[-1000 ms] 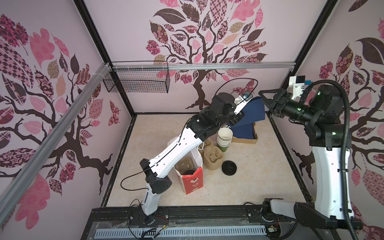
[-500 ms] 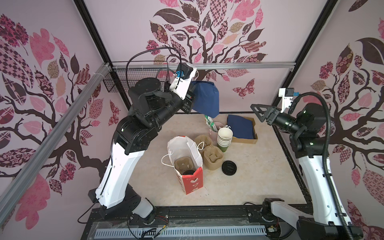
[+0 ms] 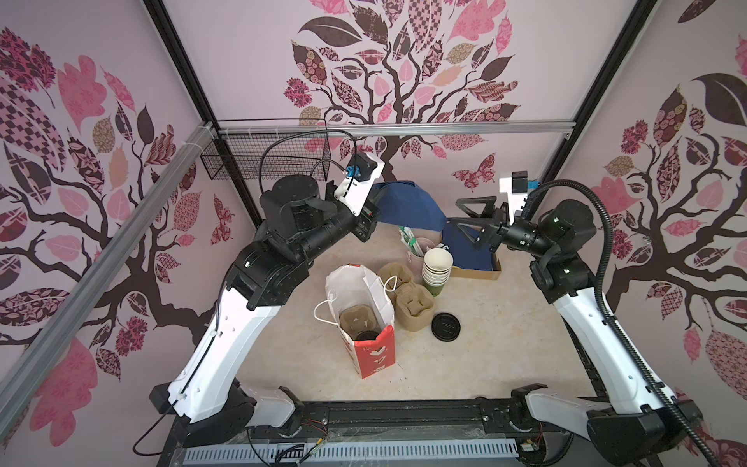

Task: Pack a coffee takeout order
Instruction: Pick up the napkin from the napkin box.

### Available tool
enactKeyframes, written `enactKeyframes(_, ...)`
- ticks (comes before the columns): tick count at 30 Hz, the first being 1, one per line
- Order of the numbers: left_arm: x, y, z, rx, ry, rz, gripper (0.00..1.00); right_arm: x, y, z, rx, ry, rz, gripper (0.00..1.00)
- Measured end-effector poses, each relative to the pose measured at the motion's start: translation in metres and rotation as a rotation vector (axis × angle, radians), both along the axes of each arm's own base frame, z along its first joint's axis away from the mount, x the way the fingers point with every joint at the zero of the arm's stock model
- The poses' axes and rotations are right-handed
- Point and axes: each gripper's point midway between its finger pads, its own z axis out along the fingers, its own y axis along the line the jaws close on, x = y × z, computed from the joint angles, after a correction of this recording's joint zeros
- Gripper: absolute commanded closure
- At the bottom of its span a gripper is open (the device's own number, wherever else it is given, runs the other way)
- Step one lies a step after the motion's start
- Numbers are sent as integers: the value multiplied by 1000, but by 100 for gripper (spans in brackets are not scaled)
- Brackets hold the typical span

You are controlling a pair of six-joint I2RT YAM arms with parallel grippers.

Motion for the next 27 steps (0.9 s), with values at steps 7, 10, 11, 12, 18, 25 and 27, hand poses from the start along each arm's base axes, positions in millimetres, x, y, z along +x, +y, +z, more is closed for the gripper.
enactKeyframes(7, -20, -1, 4, 11, -63, -78, 100, 14, -20, -3, -101, -146, -227, 38)
enactKeyframes(10, -28, -2, 5, 16, -82, -111, 100, 17, -28, -3, -144, -189, -300, 41)
enactKeyframes(11, -30, -3, 7, 11, -88, -124, 100, 18, -29, -5, -163, -206, -315, 40)
enactKeyframes(12, -33, -4, 7, 6, -90, -140, 100, 18, -27, -7, -183, -221, -321, 37)
enactKeyframes(18, -42, -14, 16, -68, -81, -222, 100, -8, 29, -20, -276, -319, -168, 28)
enactKeyframes(25, -47, -23, 15, -137, -27, -290, 100, -20, 57, 9, -205, -393, -63, 12)
enactKeyframes(27, -46, -26, 13, -161, -8, -301, 100, -27, 63, 19, -165, -402, -11, 9)
